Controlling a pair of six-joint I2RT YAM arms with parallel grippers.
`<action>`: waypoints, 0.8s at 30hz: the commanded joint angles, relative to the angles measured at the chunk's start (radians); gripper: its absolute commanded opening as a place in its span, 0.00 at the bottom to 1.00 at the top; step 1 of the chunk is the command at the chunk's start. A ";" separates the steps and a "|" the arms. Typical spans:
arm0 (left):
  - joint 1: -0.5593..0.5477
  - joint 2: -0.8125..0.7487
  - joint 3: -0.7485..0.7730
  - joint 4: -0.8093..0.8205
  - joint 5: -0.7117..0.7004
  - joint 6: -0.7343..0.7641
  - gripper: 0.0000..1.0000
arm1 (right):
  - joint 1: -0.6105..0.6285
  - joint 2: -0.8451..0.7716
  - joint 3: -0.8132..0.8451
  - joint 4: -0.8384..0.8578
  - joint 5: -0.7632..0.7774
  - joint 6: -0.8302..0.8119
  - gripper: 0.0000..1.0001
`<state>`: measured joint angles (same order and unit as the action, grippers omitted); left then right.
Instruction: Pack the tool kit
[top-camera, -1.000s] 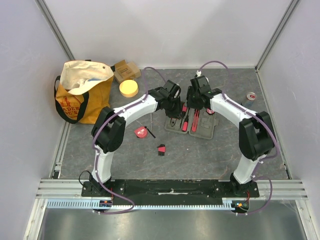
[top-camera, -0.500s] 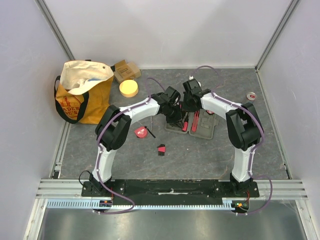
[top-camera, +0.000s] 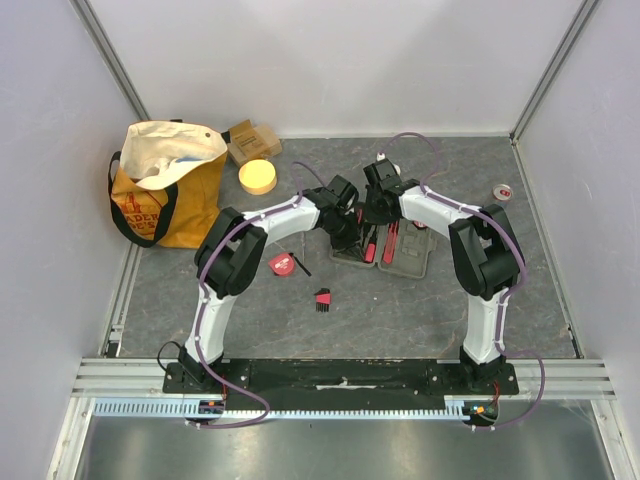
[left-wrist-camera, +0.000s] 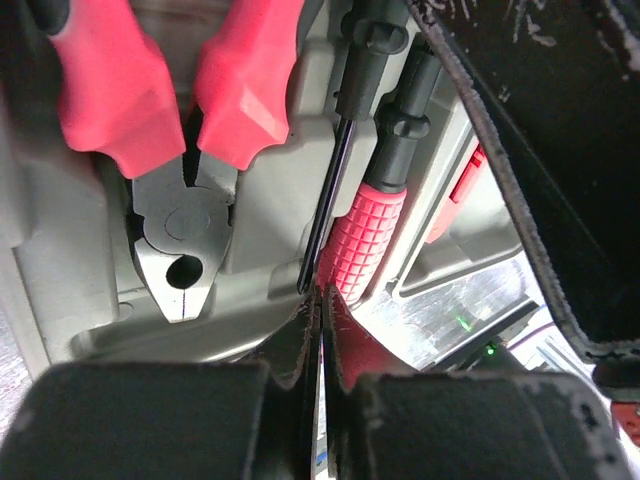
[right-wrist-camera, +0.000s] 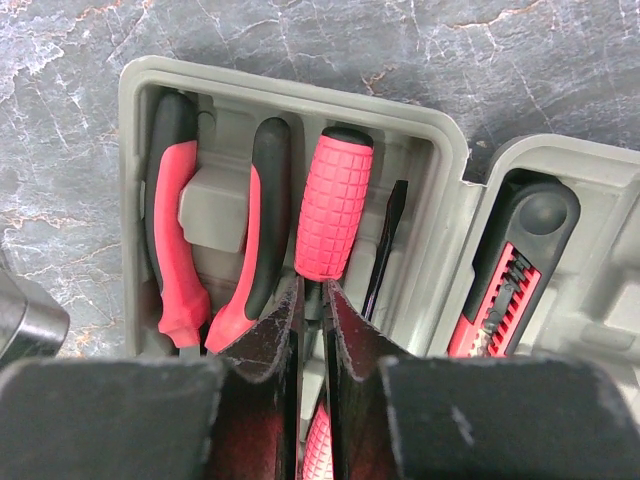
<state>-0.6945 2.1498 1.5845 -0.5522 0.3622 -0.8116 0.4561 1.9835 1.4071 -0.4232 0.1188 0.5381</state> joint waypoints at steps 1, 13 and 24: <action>0.030 0.022 -0.017 0.004 0.024 -0.055 0.05 | 0.001 0.040 0.012 -0.019 0.032 -0.007 0.17; 0.039 -0.117 -0.046 0.115 0.089 -0.058 0.10 | 0.001 0.058 0.004 -0.020 0.044 -0.007 0.16; 0.038 -0.085 -0.001 0.081 0.003 0.000 0.13 | 0.001 0.066 0.003 -0.017 0.044 0.000 0.15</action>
<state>-0.6601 2.0514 1.5547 -0.4770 0.3939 -0.8471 0.4564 1.9911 1.4105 -0.4152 0.1303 0.5388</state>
